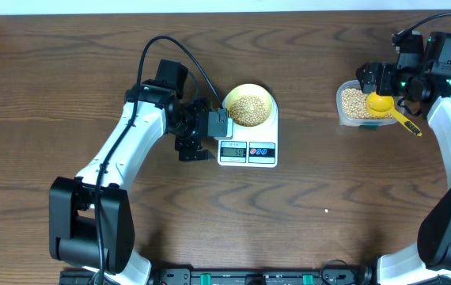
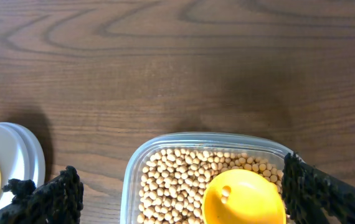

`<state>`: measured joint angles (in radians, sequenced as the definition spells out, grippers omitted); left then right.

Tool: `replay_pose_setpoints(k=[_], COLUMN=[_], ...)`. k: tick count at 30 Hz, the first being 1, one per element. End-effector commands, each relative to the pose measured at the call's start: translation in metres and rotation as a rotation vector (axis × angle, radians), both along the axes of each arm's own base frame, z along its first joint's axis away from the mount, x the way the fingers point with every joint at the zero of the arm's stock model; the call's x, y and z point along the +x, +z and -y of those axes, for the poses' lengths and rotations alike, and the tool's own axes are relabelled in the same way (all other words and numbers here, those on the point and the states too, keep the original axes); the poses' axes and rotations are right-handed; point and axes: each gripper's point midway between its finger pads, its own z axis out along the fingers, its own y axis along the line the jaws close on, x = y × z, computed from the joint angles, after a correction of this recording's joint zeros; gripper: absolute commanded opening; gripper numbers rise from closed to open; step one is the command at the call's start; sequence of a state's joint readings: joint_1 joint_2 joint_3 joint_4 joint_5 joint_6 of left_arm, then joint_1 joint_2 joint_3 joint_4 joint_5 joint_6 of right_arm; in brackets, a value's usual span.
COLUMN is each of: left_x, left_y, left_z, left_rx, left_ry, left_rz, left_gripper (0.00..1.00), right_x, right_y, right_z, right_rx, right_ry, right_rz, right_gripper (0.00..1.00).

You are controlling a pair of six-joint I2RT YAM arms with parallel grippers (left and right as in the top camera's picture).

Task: Scoop item into bowl and weigh 50g on scale
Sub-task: 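Lower the yellow scoop into the tub and release it with the right gripper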

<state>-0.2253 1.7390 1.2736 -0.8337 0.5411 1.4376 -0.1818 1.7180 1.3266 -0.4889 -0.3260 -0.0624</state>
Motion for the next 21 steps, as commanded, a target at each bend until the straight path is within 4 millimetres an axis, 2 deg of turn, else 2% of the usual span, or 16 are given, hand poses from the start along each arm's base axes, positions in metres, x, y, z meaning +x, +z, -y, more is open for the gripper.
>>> replay_pose_setpoints(k=[1, 12, 15, 21], left_x=[-0.004, -0.004, -0.004, -0.004], left_y=[-0.003, -0.003, -0.003, -0.003], left_z=[0.001, 0.001, 0.001, 0.001], left_rx=[-0.007, -0.007, -0.007, -0.007], left_ry=[-0.009, -0.009, -0.009, -0.009], left_rz=[-0.018, -0.018, -0.018, -0.018], left_gripper=[0.98, 0.98, 0.98, 0.98], right_x=[0.000, 0.000, 0.000, 0.000], right_y=[0.000, 0.000, -0.004, -0.004], right_z=[-0.004, -0.004, 0.009, 0.011], right_rx=[0.009, 0.009, -0.057, -0.062], right_ry=[0.015, 0.015, -0.035, -0.039], right_rz=[-0.001, -0.001, -0.012, -0.013], right_gripper=[0.99, 0.99, 0.99, 0.99])
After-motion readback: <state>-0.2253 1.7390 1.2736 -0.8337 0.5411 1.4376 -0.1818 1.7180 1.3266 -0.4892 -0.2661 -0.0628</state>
